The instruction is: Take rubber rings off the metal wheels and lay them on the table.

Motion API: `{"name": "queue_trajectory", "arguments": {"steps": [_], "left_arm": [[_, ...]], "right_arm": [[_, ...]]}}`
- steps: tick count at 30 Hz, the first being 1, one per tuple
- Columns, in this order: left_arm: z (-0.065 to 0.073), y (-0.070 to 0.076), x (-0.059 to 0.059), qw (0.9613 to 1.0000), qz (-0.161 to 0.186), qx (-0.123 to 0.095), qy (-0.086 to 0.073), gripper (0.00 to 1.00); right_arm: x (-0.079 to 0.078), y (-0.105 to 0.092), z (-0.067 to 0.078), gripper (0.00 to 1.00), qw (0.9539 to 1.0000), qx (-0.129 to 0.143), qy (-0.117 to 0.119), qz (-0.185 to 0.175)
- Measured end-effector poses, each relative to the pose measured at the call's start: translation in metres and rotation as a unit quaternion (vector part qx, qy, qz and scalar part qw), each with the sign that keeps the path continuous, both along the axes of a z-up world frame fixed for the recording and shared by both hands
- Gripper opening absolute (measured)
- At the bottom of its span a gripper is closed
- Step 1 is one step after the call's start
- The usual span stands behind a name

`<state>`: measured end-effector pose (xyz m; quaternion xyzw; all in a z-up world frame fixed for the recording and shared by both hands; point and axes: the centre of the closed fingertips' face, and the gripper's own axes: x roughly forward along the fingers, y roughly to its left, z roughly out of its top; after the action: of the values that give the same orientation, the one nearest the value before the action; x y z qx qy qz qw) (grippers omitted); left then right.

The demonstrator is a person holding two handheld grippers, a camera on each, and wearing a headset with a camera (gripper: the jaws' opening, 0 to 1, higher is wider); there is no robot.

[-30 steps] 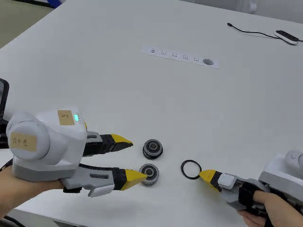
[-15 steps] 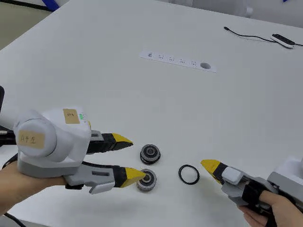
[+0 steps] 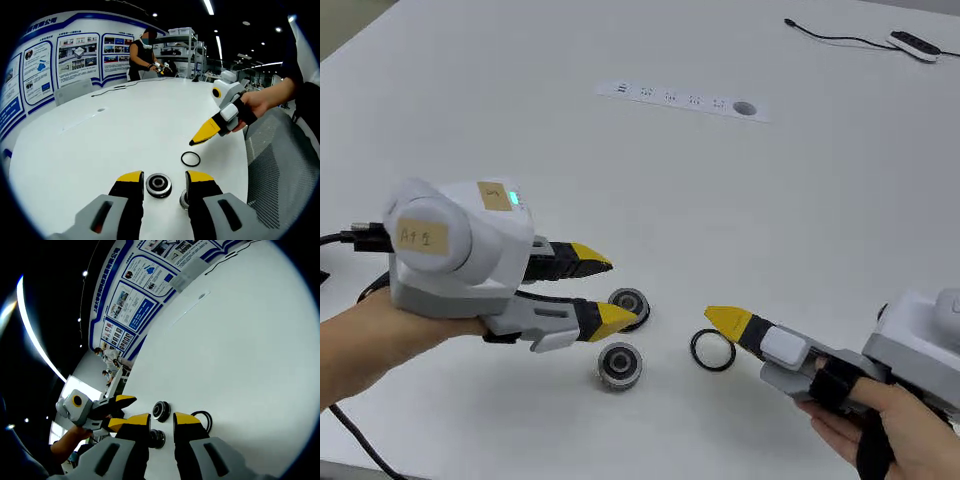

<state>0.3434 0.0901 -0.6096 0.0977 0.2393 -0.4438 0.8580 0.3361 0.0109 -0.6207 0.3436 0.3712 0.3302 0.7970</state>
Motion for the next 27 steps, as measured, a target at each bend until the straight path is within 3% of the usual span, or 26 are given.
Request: {"name": "queue_trajectory", "arguments": {"steps": [7, 12, 27], "left_arm": [[-0.018, -0.005, 0.01, 0.9997, -0.004, 0.015, 0.017, 0.29], [-0.031, -0.007, 0.009, 0.9989, -0.021, 0.034, 0.025, 0.22], [-0.035, -0.009, 0.01, 0.9987, -0.027, 0.031, 0.031, 0.18]], "right_arm": [[-0.008, 0.007, 0.001, 0.19, 0.9998, 0.011, -0.002, 0.019], [-0.012, 0.012, 0.0, 0.19, 0.9993, 0.015, -0.003, 0.035], [-0.009, 0.015, -0.004, 0.18, 0.9992, 0.023, 0.004, 0.033]]}}
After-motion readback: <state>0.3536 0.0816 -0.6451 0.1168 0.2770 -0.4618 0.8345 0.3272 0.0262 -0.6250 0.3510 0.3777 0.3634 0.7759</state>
